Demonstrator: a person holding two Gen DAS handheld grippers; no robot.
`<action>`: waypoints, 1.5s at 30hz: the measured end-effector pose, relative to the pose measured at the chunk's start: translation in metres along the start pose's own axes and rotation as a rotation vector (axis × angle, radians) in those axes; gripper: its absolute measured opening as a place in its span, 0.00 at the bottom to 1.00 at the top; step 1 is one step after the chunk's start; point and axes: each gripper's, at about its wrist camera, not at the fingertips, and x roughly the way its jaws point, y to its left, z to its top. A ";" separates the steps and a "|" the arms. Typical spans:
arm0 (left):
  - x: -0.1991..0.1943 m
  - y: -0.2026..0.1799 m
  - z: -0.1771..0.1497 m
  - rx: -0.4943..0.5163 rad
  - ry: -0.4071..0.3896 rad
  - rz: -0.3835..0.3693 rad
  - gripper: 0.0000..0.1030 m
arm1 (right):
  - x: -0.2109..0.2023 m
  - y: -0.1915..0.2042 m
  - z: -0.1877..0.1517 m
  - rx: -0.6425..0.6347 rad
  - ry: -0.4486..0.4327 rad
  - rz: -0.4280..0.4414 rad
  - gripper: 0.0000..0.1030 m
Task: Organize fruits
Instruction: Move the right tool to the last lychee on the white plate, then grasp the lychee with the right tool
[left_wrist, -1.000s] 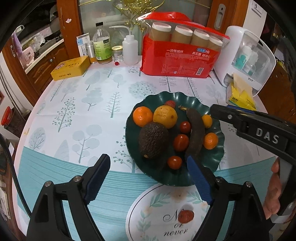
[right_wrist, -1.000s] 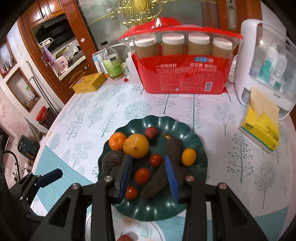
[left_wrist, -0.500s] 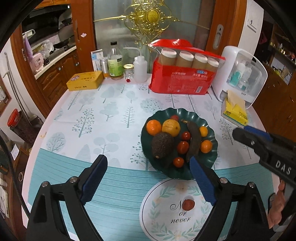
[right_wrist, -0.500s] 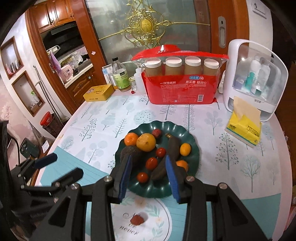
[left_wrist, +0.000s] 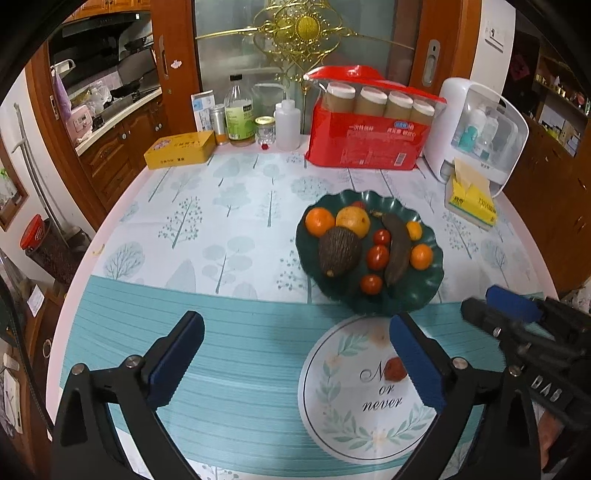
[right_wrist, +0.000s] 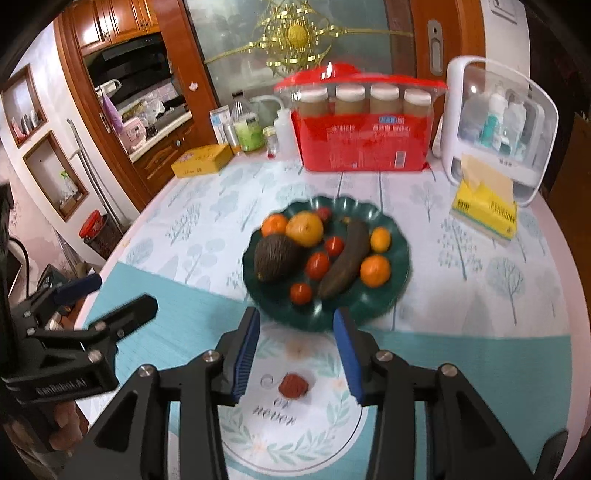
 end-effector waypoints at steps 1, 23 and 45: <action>0.002 0.000 -0.003 0.002 0.003 0.001 0.97 | 0.002 0.001 -0.006 0.000 0.008 -0.006 0.41; 0.075 0.008 -0.062 -0.029 0.170 0.029 0.97 | 0.086 -0.001 -0.077 0.026 0.170 0.009 0.41; 0.102 0.015 -0.069 -0.066 0.247 0.026 0.97 | 0.112 0.012 -0.081 -0.061 0.182 -0.006 0.32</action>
